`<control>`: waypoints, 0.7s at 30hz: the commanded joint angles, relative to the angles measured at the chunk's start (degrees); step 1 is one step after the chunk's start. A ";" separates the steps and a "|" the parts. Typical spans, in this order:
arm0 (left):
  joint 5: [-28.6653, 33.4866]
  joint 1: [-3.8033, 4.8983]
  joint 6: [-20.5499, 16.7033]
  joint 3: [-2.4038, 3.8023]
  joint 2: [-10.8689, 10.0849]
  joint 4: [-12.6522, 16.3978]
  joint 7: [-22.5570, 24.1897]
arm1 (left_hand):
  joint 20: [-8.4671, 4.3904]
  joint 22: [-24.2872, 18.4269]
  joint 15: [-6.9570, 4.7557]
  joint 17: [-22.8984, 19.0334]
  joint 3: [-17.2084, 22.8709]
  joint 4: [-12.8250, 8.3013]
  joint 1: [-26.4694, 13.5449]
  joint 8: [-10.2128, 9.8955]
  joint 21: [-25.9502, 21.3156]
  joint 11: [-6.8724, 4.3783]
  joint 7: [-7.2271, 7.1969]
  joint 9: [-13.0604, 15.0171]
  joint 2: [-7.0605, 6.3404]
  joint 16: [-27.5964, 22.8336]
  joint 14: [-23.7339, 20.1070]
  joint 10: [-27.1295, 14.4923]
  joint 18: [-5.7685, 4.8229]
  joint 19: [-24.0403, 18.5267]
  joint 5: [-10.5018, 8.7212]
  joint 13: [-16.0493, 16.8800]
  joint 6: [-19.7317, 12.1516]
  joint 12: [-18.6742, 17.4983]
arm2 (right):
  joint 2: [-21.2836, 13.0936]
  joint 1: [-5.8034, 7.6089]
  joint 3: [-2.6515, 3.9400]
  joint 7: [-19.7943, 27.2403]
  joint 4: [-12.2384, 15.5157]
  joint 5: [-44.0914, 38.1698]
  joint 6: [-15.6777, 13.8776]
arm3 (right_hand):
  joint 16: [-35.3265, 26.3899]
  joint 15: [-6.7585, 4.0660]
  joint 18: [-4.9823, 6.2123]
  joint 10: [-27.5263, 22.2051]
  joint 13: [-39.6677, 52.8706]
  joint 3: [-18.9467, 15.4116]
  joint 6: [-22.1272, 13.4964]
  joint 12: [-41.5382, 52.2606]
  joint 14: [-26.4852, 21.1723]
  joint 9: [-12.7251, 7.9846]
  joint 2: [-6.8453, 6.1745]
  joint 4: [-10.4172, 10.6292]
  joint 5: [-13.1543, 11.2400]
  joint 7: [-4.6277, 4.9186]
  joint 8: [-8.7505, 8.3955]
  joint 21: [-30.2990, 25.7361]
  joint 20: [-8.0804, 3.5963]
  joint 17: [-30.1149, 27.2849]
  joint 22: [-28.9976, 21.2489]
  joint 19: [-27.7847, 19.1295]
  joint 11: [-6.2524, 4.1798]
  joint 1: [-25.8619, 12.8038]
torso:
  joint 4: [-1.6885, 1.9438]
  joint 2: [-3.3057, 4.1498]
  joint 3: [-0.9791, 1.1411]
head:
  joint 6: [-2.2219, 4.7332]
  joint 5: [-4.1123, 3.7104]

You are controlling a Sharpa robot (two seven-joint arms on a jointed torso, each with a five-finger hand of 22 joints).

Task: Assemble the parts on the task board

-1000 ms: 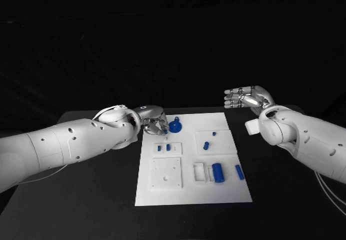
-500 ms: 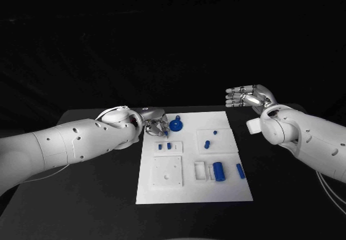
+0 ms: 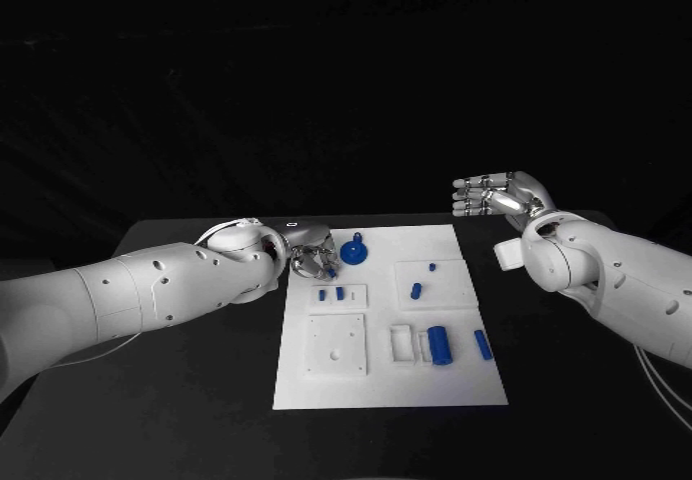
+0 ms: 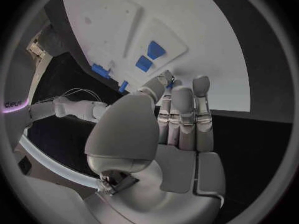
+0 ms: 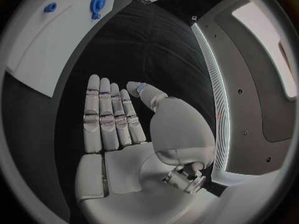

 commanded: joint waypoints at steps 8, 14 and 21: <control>-0.04 -0.36 0.46 -0.06 0.50 -0.47 0.43 | -0.07 1.10 0.18 -0.05 -0.11 -0.11 0.32 0.13 0.11 0.20 0.02 0.03 -0.44 0.23 -0.12 -0.18 1.13 -0.43 -0.30 0.07 -0.22 -0.24 | 0.06 0.00 0.03 0.71 0.17 -0.18 0.60 | -0.18 0.14 0.74 -0.10 -0.08 0.20 0.13 -0.36 0.04 0.05 -0.30 0.25 0.18 0.09 0.16 -0.37 -0.10 -0.02 0.01 0.35 -0.02 -0.13 | 0.00 0.05 -0.04 | 0.00 -0.05; -0.18 -0.69 0.41 -0.07 0.96 -0.82 0.52 | -0.06 1.09 0.19 -0.05 -0.10 -0.09 0.31 0.14 0.12 0.21 0.04 0.03 -0.42 0.23 -0.12 -0.19 1.13 -0.44 -0.31 0.08 -0.25 -0.24 | 0.11 0.00 0.03 0.73 0.36 -0.21 0.69 | -0.18 0.14 0.74 -0.10 -0.08 0.20 0.13 -0.36 0.04 0.05 -0.30 0.25 0.18 0.09 0.16 -0.37 -0.10 -0.02 0.01 0.35 -0.02 -0.13 | -0.07 0.08 -0.02 | -0.09 -0.21; -0.32 -0.98 0.45 -0.07 1.12 -1.05 0.69 | -0.06 1.10 0.20 -0.04 -0.06 -0.12 0.38 0.12 0.14 0.23 0.06 0.01 -0.43 0.25 -0.10 -0.25 1.14 -0.43 -0.31 0.07 -0.33 -0.25 | 0.11 0.00 0.03 0.69 0.33 -0.29 0.75 | -0.18 0.14 0.74 -0.10 -0.08 0.20 0.13 -0.36 0.04 0.05 -0.30 0.25 0.18 0.09 0.16 -0.37 -0.10 -0.02 0.01 0.35 -0.02 -0.13 | -0.02 0.05 0.02 | -0.23 -0.24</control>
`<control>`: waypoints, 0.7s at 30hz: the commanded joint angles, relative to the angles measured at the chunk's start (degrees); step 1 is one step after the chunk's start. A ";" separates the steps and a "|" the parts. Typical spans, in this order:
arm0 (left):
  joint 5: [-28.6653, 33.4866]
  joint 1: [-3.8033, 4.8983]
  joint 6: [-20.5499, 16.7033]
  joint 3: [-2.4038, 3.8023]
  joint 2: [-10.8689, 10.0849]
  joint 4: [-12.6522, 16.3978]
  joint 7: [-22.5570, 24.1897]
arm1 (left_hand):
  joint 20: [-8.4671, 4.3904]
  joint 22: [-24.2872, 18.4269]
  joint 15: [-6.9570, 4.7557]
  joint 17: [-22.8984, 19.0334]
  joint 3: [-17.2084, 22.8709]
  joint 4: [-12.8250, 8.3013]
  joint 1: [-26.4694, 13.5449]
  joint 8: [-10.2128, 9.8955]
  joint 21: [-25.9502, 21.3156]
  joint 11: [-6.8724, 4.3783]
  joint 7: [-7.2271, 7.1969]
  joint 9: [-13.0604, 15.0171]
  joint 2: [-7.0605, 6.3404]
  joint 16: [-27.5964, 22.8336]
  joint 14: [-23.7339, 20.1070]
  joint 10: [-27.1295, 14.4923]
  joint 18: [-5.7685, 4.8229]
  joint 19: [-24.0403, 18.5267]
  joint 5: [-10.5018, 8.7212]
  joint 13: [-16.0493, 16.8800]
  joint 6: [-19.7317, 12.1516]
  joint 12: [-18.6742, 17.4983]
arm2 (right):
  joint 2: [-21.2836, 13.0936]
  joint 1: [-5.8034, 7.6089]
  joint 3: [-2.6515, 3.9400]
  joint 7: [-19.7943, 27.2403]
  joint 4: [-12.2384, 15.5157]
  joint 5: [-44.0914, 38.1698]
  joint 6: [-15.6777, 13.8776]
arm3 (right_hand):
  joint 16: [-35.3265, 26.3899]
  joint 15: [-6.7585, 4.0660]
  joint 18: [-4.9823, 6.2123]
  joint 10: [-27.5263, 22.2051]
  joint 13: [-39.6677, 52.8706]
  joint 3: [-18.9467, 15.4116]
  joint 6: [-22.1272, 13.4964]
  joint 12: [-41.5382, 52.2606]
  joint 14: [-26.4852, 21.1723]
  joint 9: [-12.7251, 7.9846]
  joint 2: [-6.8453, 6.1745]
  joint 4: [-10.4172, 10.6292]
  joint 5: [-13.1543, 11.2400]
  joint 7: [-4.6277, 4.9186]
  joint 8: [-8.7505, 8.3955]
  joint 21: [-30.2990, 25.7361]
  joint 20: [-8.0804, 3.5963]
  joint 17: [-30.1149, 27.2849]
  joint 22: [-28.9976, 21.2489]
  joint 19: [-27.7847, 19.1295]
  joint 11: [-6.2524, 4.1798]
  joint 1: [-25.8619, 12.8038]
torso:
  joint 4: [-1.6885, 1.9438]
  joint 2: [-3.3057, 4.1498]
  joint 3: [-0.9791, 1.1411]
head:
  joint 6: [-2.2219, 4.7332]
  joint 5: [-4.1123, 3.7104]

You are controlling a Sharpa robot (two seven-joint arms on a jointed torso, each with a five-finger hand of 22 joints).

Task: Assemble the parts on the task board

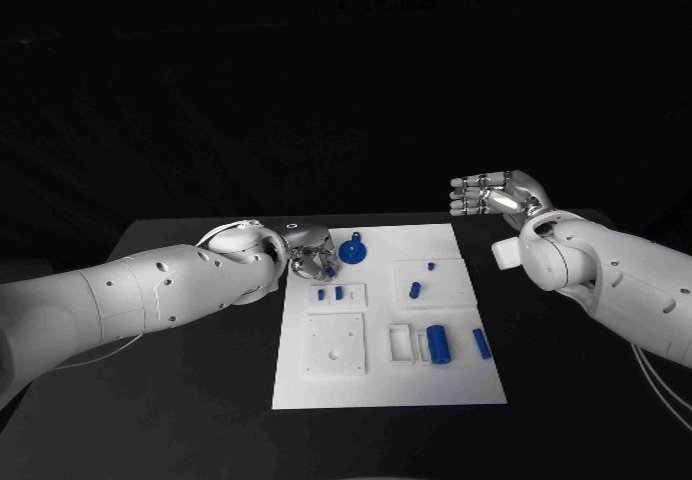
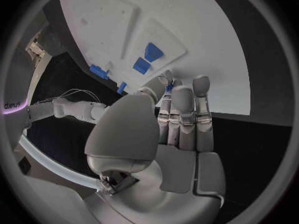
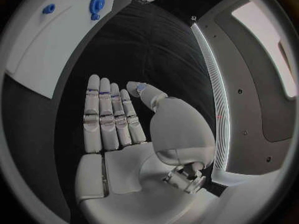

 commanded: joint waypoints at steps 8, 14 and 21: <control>-0.30 -0.43 0.31 -0.15 0.40 0.43 1.07 | -0.12 1.11 0.13 -0.04 -0.10 -0.15 0.21 0.36 0.21 0.13 0.01 0.05 -0.14 0.30 -0.11 0.04 1.13 -0.42 -0.31 0.05 0.04 -0.24 | 0.10 0.00 0.02 0.61 0.17 -0.29 0.78 | -0.18 0.14 0.77 -0.10 -0.08 0.20 0.13 -0.36 0.04 0.05 -0.30 0.25 0.18 0.09 0.16 -0.37 -0.10 -0.02 0.01 0.36 -0.02 -0.13 | 0.02 -0.01 0.02 | -0.09 -0.03; -0.30 -0.44 -0.18 -0.15 0.38 0.68 1.11 | -0.14 1.11 0.10 -0.05 -0.14 -0.15 0.21 0.36 0.22 0.09 -0.01 0.06 -0.12 0.29 -0.12 0.16 1.12 -0.42 -0.33 0.06 0.15 -0.23 | 0.04 0.00 0.02 0.58 0.21 -0.32 0.77 | -0.18 0.14 0.77 -0.10 -0.08 0.20 0.13 -0.36 0.04 0.05 -0.30 0.25 0.18 0.09 0.16 -0.37 -0.10 -0.02 0.01 0.36 -0.02 -0.13 | 0.04 0.00 0.05 | 0.01 -0.13; -0.58 -0.45 -0.07 -0.15 0.37 0.63 0.38 | -0.18 1.11 0.10 -0.06 -0.22 -0.27 0.32 0.31 0.25 0.12 0.01 0.01 -0.13 0.30 -0.12 0.10 1.07 -0.44 -0.36 0.05 0.10 -0.24 | -0.03 0.00 0.02 0.53 0.28 -0.38 0.74 | -0.19 0.16 0.76 -0.09 -0.08 0.19 0.16 -0.37 -0.02 0.04 -0.27 0.24 0.17 0.08 0.14 -0.48 -0.09 -0.10 0.01 0.36 -0.02 -0.15 | 0.00 -0.02 0.04 | 0.21 -0.16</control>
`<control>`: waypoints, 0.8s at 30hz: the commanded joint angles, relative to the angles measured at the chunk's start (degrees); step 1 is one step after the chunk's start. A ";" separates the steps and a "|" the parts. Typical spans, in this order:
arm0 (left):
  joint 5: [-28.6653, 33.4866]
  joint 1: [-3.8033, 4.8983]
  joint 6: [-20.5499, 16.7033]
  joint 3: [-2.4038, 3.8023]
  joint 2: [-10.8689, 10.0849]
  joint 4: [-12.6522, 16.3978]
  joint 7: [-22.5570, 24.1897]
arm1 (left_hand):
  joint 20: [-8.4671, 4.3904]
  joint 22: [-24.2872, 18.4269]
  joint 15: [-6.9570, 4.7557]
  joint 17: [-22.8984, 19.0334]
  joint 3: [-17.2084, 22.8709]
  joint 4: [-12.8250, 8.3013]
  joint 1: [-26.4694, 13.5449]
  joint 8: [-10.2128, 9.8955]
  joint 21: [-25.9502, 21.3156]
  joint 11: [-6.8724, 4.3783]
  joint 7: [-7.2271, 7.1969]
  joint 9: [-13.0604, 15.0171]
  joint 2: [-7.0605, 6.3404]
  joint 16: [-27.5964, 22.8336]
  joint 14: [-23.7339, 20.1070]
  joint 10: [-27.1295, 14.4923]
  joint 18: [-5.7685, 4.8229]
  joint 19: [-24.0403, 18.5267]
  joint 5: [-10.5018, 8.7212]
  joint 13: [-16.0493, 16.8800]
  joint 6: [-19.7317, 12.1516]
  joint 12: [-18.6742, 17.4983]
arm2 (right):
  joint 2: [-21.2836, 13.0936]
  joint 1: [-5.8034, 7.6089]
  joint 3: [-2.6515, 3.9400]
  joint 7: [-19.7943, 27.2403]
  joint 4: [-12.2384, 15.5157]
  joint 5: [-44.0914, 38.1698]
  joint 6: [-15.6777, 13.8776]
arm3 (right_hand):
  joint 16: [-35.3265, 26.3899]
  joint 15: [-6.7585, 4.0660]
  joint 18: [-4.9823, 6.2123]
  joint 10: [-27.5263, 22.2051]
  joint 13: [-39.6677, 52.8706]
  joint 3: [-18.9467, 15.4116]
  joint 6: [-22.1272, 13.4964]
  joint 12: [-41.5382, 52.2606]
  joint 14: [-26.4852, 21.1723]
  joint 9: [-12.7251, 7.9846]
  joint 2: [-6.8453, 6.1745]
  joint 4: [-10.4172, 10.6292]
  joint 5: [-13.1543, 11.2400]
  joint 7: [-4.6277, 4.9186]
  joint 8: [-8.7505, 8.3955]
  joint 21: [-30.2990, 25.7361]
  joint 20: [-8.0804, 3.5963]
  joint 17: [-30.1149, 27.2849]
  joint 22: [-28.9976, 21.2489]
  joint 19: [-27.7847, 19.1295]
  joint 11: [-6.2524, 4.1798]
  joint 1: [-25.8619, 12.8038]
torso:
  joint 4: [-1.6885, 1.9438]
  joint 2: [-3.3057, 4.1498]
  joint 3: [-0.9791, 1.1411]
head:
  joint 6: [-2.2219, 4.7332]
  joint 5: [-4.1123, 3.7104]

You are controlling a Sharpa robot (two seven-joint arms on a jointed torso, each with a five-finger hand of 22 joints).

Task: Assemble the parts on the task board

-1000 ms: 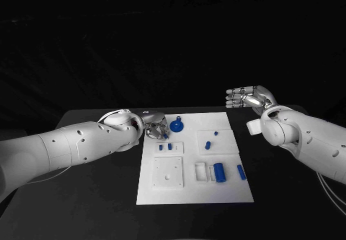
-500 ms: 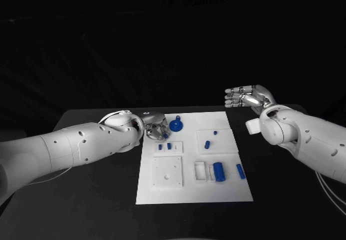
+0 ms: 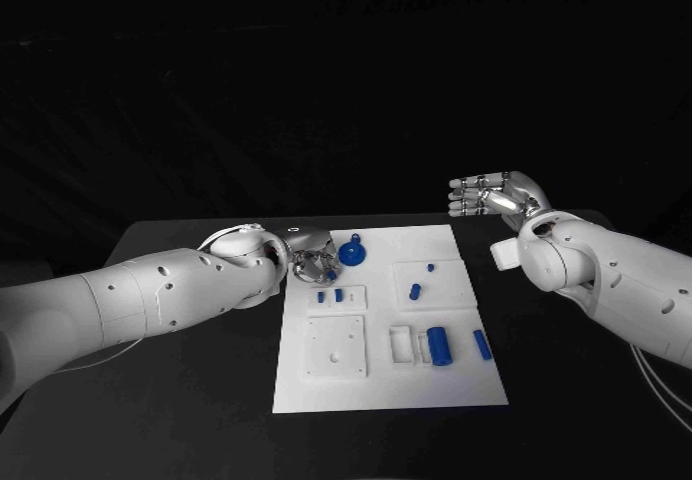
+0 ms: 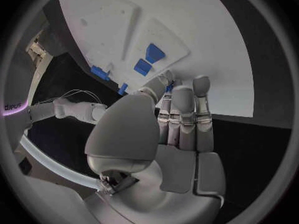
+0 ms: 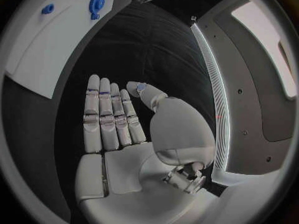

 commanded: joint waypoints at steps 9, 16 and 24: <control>-0.97 -0.15 2.13 -0.04 0.17 0.20 -1.57 | 0.65 1.10 1.08 -0.20 0.92 -0.44 0.14 0.29 -0.02 1.54 0.69 -0.21 -1.52 0.05 -0.53 -3.90 1.54 -0.77 -0.95 0.01 -3.04 -0.26 | -0.16 0.00 0.03 0.46 0.19 -0.35 0.74 | -0.21 0.20 0.76 -0.09 -0.08 0.17 0.15 -0.37 -0.07 0.04 -0.28 0.26 0.19 0.09 0.14 -0.23 -0.07 -0.07 0.01 0.32 -0.01 -0.20 | 0.02 -0.03 -0.02 | -0.18 -0.26; -1.04 -0.15 1.61 -0.05 0.13 0.33 -1.44 | 1.10 1.11 1.42 -0.29 2.34 -0.42 0.07 0.26 -0.09 2.03 0.69 -0.27 -2.87 0.03 -0.56 -5.33 2.07 -0.71 -0.96 -0.02 -5.42 -0.29 | -0.21 0.00 0.03 0.44 0.21 -0.36 0.73 | -0.21 0.20 0.76 -0.09 -0.08 0.17 0.15 -0.37 -0.07 0.04 -0.28 0.26 0.19 0.09 0.14 -0.23 -0.07 -0.07 0.01 0.32 -0.01 -0.20 | 0.04 -0.04 -0.04 | -0.14 -0.17; -1.05 -0.15 -0.29 -0.05 0.13 0.45 -0.62 | 1.13 1.11 1.52 -0.38 3.32 -0.58 0.44 0.31 0.02 2.28 0.13 -0.29 -4.22 0.01 -0.35 -6.03 2.33 -0.35 -0.94 -0.02 -7.84 -0.28 | -0.14 0.00 0.03 0.43 0.13 -0.36 0.77 | -0.19 0.22 0.77 -0.15 -0.08 0.13 0.08 -0.36 -0.14 0.04 -0.29 0.26 0.17 0.10 0.14 -0.29 -0.03 -0.08 0.01 0.26 0.00 -0.21 | 0.00 -0.03 -0.07 | -0.01 -0.34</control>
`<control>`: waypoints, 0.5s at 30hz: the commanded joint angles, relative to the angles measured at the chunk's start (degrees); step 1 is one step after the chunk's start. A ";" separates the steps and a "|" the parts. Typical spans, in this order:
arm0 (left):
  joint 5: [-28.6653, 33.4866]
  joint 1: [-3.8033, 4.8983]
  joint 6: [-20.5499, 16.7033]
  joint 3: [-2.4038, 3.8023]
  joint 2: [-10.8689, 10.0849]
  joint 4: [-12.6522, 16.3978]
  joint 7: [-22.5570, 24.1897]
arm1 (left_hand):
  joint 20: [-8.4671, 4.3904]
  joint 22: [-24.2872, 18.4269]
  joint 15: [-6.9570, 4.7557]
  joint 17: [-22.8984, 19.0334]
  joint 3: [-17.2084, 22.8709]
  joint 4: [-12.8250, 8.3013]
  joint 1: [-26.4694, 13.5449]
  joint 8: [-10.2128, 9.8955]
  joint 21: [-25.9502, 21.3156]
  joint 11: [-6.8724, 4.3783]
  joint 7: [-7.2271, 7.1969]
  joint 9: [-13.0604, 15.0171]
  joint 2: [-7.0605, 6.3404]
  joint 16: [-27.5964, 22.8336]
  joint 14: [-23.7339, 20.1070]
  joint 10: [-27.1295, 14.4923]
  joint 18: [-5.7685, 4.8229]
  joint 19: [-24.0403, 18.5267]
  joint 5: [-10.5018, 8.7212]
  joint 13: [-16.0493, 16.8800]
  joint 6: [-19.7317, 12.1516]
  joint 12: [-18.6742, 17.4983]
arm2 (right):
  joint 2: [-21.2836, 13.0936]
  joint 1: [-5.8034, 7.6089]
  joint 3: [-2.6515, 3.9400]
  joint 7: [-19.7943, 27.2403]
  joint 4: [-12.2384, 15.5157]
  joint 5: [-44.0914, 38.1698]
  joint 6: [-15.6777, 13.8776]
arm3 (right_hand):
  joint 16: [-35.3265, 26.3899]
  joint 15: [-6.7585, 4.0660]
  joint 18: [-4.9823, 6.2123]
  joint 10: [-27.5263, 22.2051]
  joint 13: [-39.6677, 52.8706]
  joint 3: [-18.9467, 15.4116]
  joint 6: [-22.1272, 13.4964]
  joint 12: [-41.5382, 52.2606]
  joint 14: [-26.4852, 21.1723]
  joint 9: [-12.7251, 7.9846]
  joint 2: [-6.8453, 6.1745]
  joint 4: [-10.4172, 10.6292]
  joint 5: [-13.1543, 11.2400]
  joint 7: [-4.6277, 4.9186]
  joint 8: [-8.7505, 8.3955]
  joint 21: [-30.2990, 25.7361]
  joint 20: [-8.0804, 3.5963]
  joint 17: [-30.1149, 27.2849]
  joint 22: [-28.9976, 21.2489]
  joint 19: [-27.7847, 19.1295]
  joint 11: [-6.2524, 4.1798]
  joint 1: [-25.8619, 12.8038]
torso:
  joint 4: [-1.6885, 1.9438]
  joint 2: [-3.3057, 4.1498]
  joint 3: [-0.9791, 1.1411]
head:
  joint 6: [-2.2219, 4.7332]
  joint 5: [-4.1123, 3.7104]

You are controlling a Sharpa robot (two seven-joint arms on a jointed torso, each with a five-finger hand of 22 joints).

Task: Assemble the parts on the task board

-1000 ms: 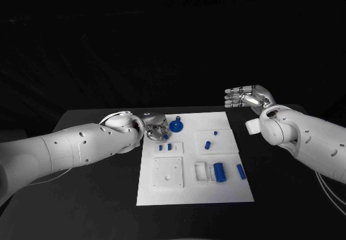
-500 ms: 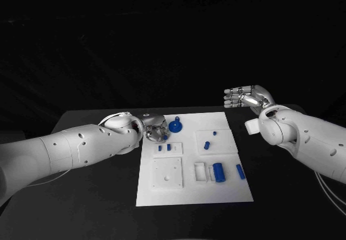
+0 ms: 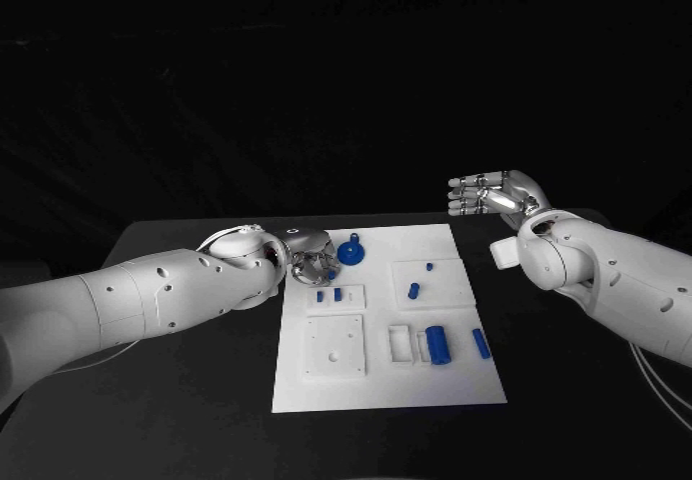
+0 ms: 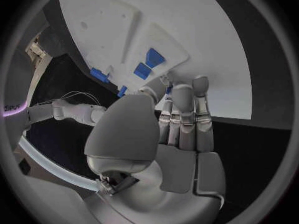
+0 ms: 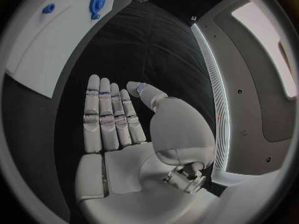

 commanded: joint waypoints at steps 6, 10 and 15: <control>-0.37 -0.05 -1.84 0.01 0.08 0.18 0.80 | 0.28 1.09 0.32 -0.07 0.58 0.12 0.01 0.27 0.05 0.01 0.08 -0.02 -0.77 0.04 0.06 -0.54 0.59 0.25 -0.19 -0.02 -0.42 -0.29 | 0.05 0.00 0.03 0.48 0.02 -0.34 0.75 | -0.19 0.22 0.78 -0.15 -0.08 0.13 0.08 -0.36 -0.14 0.04 -0.29 0.26 0.17 0.10 0.14 -0.30 -0.03 -0.09 0.00 0.26 0.00 -0.21 | 0.02 -0.01 0.02 | -0.10 0.02; -0.37 -0.05 -2.10 0.02 0.02 0.16 0.95 | 0.31 1.10 0.34 -0.09 0.67 0.04 0.16 0.27 0.06 0.03 -0.01 -0.03 -1.12 0.02 0.05 -0.65 0.62 0.21 -0.42 -0.02 -0.72 -0.28 | 0.04 0.00 0.03 0.49 0.01 -0.36 0.70 | -0.19 0.23 0.78 -0.17 -0.08 0.13 0.07 -0.37 -0.16 0.04 -0.31 0.24 0.17 0.10 0.15 -0.32 -0.02 -0.09 0.01 0.25 0.01 -0.20 | 0.00 0.00 -0.02 | -0.06 0.04; -0.37 -0.06 -2.75 0.02 -0.12 0.01 1.01 | 0.26 1.07 0.40 -0.12 0.48 0.01 0.30 0.26 0.05 0.22 -0.08 -0.04 -1.65 -0.02 -0.02 -1.14 0.59 0.23 -0.54 -0.02 -1.62 -0.28 | -0.06 -0.01 0.03 0.34 0.01 -1.34 0.69 | -0.19 0.32 0.76 -0.34 -0.08 -0.14 0.02 -0.36 -0.40 0.05 -0.65 -0.05 -0.04 0.12 0.16 -0.42 0.05 -0.12 0.00 0.08 0.07 -0.08 | -0.01 0.01 -0.02 | -0.10 0.03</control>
